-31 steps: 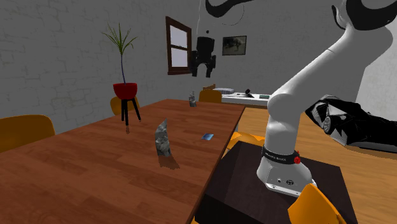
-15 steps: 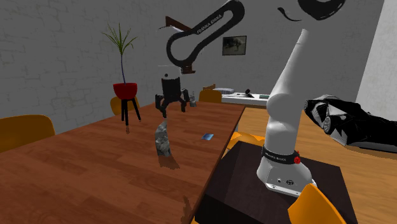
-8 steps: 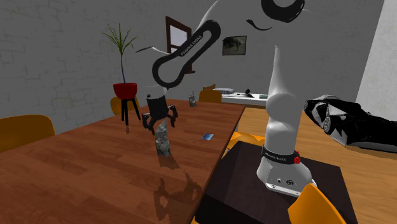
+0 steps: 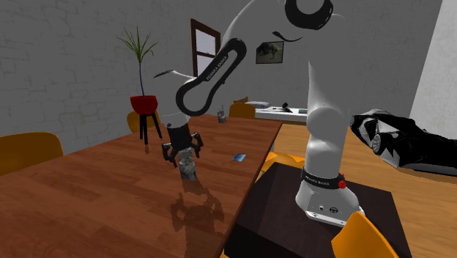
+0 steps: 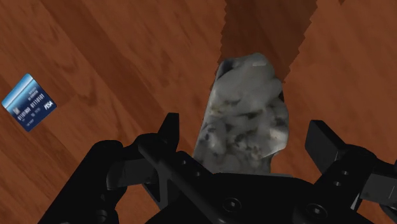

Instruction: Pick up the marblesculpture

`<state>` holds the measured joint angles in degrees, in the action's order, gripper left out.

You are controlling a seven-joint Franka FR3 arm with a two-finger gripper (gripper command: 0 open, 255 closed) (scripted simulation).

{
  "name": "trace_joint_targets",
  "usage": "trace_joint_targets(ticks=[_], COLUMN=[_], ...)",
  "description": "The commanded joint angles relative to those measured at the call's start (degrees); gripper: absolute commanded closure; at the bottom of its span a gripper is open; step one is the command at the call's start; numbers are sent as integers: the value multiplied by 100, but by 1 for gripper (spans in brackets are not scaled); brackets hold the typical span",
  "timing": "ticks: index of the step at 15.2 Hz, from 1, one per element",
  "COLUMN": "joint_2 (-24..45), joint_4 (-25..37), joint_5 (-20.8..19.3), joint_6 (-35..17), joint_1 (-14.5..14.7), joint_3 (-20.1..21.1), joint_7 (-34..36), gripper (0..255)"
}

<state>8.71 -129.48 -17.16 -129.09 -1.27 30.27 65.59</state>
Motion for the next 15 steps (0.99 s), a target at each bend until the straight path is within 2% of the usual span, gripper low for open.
trace_joint_targets(ticks=[1, 2, 3, 12, 15], joint_2=[77, 77, 88, 77, -111], joint_4=[-31, -32, -22, -31, 15], joint_5=[-72, -72, -79, -73, 94], joint_6=[-90, -91, -90, -90, 97], joint_1=[15, 15, 15, 14, -13], joint_3=[-14, -14, -18, -14, 27], joint_7=[69, 69, 70, 69, -69], gripper=[0, 0, 255, 255, 255])
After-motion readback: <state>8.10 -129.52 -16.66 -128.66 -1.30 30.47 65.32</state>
